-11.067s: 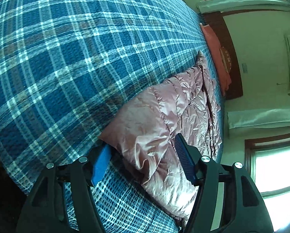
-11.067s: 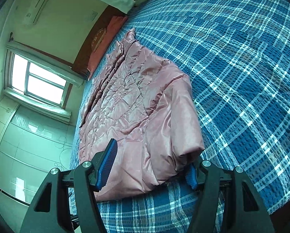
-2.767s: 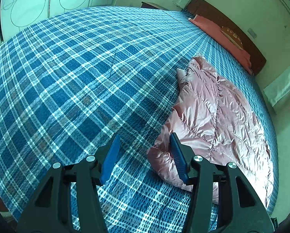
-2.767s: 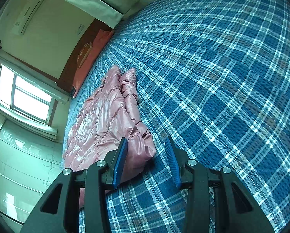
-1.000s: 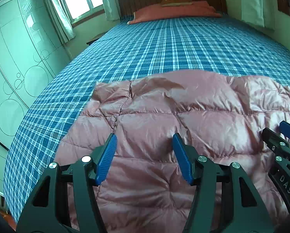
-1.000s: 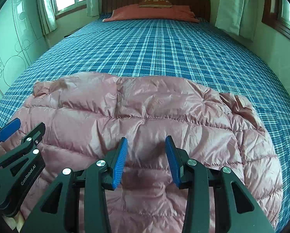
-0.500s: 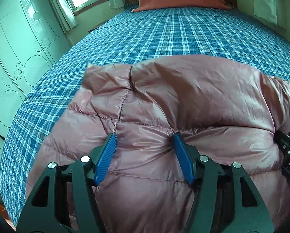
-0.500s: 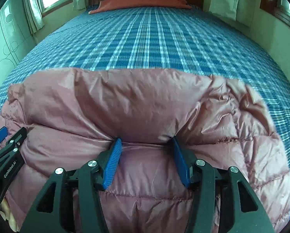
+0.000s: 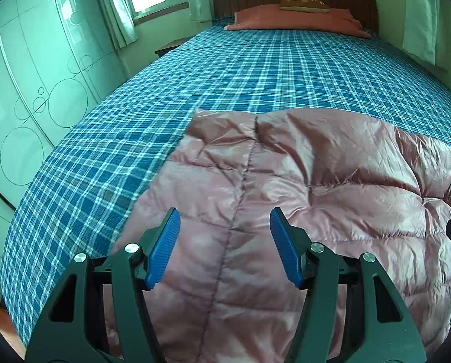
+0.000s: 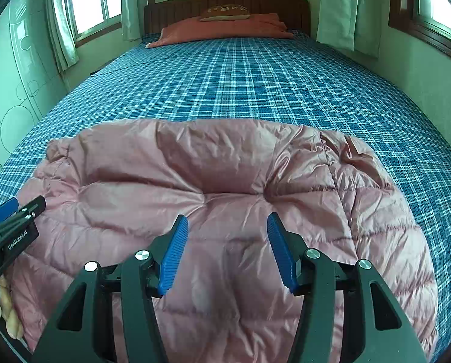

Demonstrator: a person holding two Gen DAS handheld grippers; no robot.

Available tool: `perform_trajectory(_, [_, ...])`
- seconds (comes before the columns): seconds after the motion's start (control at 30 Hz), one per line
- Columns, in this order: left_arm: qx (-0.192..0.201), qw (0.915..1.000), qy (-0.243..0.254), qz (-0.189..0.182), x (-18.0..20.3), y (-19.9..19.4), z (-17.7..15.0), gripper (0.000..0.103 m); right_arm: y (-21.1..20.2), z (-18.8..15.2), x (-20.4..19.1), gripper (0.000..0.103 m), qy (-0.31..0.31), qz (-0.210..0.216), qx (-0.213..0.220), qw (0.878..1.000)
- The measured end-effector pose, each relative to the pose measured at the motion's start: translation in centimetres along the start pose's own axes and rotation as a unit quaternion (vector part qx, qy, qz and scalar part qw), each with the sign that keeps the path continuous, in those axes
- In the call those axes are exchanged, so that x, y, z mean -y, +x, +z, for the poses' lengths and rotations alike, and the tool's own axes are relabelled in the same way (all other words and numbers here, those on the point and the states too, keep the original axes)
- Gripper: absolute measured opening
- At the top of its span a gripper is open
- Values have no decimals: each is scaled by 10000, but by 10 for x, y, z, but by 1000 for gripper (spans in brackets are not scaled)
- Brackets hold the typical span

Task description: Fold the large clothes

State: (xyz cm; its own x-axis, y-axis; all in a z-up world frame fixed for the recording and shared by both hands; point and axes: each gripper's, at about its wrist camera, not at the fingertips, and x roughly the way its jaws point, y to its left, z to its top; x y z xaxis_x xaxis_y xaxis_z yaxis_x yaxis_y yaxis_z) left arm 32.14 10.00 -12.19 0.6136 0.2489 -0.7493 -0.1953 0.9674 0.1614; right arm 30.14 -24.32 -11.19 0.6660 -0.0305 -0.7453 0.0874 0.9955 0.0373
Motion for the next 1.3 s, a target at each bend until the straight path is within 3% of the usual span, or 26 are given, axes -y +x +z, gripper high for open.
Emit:
perform_trajectory(0.27, [-153, 9978, -529, 357, -69, -17, -39, 66, -10, -23, -30, 54, -176, 144, -148, 9996])
perform_trajectory(0.4, [-306, 9960, -705, 453, -88, -14, -54, 66, -1, -28, -42, 54, -340, -79, -202, 9992])
perform_trajectory(0.57, [-358, 9949, -858, 380, -94, -16, -59, 66, 13, -37, -48, 54, -479, -276, -229, 9982])
perform_trajectory(0.97, [-590, 9888, -1372, -9, -110, -19, -68, 67, 14, -45, -46, 54, -451, -274, -160, 9985])
perform_trajectory(1.13, [-791, 9773, -1930, -379, -129, -18, -76, 67, 14, -47, -46, 54, -444, -262, -137, 9986])
perform_trajectory(1.3, [-997, 9543, -2603, -1075, -147, -16, -83, 67, 15, -46, -45, 54, -446, -257, -126, 9986])
